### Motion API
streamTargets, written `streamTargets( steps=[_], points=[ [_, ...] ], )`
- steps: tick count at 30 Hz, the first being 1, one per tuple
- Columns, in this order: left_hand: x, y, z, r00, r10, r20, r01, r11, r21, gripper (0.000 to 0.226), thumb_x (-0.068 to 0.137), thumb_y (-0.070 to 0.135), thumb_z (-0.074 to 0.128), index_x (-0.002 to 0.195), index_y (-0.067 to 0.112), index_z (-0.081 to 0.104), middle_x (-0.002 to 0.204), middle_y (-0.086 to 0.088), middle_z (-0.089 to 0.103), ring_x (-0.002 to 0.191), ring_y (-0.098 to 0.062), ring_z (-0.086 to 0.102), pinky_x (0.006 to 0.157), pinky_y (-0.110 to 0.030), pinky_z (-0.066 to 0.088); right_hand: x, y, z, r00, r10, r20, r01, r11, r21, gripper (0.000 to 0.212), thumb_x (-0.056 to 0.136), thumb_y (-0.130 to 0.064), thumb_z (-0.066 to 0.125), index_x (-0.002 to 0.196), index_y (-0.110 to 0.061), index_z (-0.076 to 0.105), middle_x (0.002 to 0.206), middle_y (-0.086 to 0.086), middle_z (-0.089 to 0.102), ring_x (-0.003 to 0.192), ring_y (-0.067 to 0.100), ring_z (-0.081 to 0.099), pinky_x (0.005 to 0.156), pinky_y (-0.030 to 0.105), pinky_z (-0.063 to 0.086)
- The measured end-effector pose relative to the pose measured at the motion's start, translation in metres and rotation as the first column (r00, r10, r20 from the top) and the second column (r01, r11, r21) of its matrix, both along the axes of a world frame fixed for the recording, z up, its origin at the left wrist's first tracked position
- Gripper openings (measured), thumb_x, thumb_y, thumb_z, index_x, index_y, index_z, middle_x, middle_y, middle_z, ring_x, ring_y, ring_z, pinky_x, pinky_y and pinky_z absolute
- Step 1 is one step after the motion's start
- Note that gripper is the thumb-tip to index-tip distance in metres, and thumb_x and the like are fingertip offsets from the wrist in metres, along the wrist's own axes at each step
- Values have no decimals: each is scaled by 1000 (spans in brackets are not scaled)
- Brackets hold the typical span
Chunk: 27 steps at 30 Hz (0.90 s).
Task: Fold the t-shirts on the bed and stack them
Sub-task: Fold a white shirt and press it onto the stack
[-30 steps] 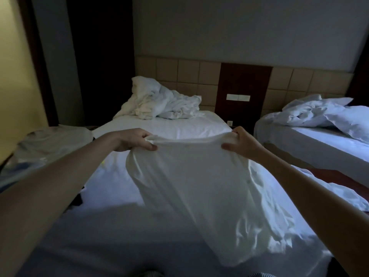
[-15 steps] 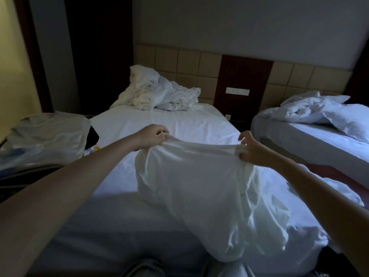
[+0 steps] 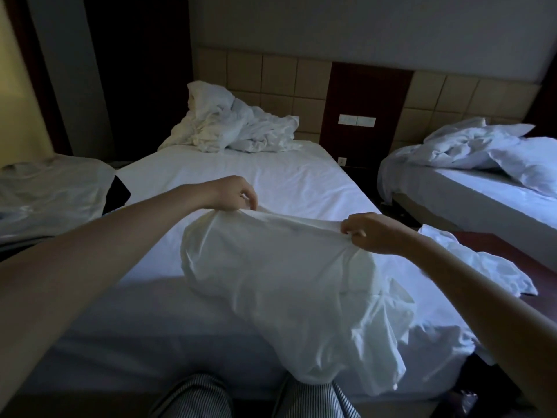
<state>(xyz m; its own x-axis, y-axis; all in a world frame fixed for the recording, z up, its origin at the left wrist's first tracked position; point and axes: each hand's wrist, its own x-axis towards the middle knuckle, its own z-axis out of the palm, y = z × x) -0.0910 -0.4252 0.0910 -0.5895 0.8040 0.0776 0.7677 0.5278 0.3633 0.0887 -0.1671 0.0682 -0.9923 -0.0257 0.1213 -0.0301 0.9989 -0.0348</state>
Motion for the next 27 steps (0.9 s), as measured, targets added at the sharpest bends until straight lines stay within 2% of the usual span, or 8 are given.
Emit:
streamTargets(
  steps=[3,5,11,14,17,20,24,27],
  points=[
    [3,2,10,997,21,-74,-34,983,-180,14,71,20,50,58,19,57,66,4,55,61,-14,46,63,-31,38,7,10,3,997,-57,43,60,995,-75,15,87,-8,49,95,-12,61,96,0,55,92,22,51,78,30,39],
    [3,3,14,997,34,-64,-47,975,-218,17,75,28,54,64,15,53,65,0,46,62,-16,39,59,-32,32,10,19,4,996,-92,21,94,986,-139,2,86,-17,57,87,-16,58,91,-4,52,87,20,51,81,33,42],
    [5,3,9,981,27,192,-51,992,118,32,75,34,74,79,10,53,73,1,47,66,-11,43,61,-25,34,14,42,-5,964,-206,-166,142,932,-332,32,83,-17,64,61,-14,42,63,-6,39,62,18,40,54,25,32],
    [15,13,5,968,-9,250,-73,945,318,17,82,11,66,90,17,52,78,2,49,70,-11,47,60,-17,40,10,43,-16,934,-278,-224,105,813,-573,36,81,-9,64,59,-15,36,60,-4,37,58,15,35,54,30,28],
    [14,19,1,951,44,307,-172,898,405,30,93,3,49,117,20,44,93,-4,52,80,-14,52,69,-21,44,2,41,-29,911,-353,-211,75,647,-759,27,82,-8,67,71,-16,43,70,0,42,63,16,39,56,29,31],
    [7,18,-3,951,282,126,-309,876,370,9,98,18,46,105,13,45,97,-7,53,89,-22,52,72,-31,39,-3,34,-41,891,-405,-205,85,593,-800,30,82,-10,67,104,-18,47,75,1,41,66,17,42,57,27,35],
    [10,12,-9,942,326,-83,-260,861,437,22,98,15,43,90,5,62,89,-9,64,87,-27,57,68,-28,36,-10,21,-41,883,-390,-261,61,648,-760,61,82,-8,68,131,-18,34,82,0,43,71,15,44,60,21,36],
    [9,8,-9,864,492,-112,-352,747,564,25,100,20,42,102,9,64,103,-7,65,95,-23,57,71,-27,33,-14,27,-47,861,-468,-198,238,716,-657,15,82,-12,68,86,-7,55,79,10,50,79,24,47,59,28,31]
  ],
)
